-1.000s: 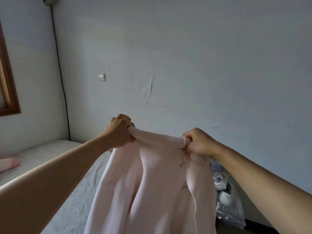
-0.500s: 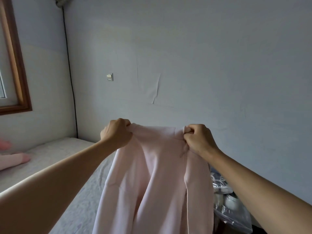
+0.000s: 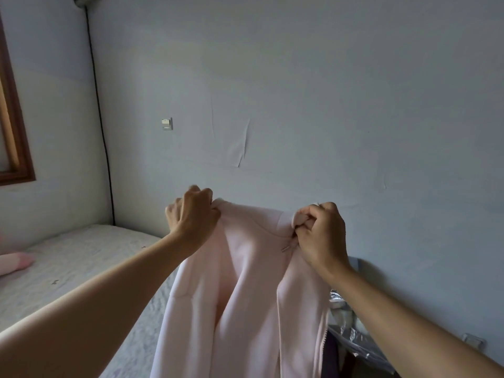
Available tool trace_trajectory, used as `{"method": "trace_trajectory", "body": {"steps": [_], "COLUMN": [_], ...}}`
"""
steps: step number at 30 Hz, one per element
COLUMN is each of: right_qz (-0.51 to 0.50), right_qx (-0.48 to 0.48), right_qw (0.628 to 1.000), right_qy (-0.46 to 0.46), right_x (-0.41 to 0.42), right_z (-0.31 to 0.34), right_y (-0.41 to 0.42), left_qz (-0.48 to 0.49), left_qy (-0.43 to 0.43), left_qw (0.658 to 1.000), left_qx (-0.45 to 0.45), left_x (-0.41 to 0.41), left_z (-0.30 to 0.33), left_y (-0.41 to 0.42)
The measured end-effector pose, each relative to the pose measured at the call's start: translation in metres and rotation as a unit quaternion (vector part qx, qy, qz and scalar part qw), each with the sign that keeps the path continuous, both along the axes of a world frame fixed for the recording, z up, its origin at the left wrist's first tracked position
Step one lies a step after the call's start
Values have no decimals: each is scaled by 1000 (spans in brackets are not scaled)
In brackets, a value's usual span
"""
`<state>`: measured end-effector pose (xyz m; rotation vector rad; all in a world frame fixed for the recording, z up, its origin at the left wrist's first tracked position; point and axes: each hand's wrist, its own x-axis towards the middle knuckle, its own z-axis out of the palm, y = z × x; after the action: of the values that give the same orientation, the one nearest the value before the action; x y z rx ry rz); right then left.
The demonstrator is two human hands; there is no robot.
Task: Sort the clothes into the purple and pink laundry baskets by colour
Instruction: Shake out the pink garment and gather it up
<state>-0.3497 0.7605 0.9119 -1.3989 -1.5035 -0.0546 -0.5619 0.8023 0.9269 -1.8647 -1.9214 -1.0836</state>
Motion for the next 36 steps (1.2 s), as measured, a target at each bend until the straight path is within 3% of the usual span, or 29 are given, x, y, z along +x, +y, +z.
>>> {"method": "trace_trajectory", "body": {"steps": [4, 7, 11, 17, 22, 26, 30, 34, 36], "right_qz": [9, -15, -34, -18, 9, 47, 80, 128, 144], "right_qx": [44, 30, 14, -26, -41, -31, -24, -27, -30], "right_qw": [999, 999, 999, 996, 987, 973, 962, 952, 948], "right_qy": [12, 8, 25, 89, 154, 226, 262, 276, 281], "right_x": [3, 10, 13, 11, 6, -6, -9, 2, 9], "right_z": [-10, -18, -27, -8, 9, 12, 19, 29, 31], "right_y": [-1, 8, 18, 32, 37, 41, 37, 29, 26], "left_qz": [17, -10, -120, -173, -142, -112, -153, -286, -350], "left_qy": [8, -108, -366, -459, -589, -609, -537, -657, -670], "left_qw": [1000, 993, 912, 843, 753, 705, 687, 590, 550], "left_qx": [3, -40, -144, -220, -255, -347, -465, -372, -353], "left_x": [8, 13, 19, 9, -14, -24, -21, -12, -1], "left_z": [9, 12, 12, 14, -13, -46, -57, -56, -48], "left_y": [2, 10, 15, 5, 9, 2, -13, -16, -17]}}
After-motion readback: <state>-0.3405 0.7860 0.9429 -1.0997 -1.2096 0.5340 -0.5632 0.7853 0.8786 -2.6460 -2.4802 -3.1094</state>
